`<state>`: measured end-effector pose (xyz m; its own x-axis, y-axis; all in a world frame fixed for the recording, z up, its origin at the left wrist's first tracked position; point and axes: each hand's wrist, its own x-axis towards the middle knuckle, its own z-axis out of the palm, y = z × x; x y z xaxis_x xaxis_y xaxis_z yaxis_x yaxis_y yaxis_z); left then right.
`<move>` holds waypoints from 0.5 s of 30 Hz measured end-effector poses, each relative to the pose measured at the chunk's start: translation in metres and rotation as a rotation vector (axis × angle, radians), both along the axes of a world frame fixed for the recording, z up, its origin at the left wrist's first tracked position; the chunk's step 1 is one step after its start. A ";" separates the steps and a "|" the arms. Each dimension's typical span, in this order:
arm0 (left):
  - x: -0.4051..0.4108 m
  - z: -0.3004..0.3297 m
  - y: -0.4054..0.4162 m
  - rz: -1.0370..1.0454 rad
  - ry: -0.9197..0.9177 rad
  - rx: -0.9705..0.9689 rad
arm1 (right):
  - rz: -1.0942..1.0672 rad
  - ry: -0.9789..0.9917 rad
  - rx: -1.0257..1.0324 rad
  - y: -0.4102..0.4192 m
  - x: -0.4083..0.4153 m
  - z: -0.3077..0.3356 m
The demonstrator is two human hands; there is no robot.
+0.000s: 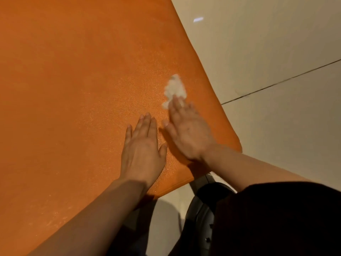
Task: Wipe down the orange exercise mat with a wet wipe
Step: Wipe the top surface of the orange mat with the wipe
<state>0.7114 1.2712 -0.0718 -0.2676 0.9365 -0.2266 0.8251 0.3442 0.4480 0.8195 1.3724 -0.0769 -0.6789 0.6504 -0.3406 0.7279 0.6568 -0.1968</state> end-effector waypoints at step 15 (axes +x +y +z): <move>0.027 0.002 -0.030 -0.097 -0.019 -0.042 | 0.161 0.070 -0.066 -0.061 0.056 0.005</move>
<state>0.7381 1.2408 -0.0693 -0.1716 0.9473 -0.2704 0.8467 0.2822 0.4512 0.8754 1.3116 -0.0720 -0.7960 0.5093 -0.3272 0.5975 0.7477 -0.2897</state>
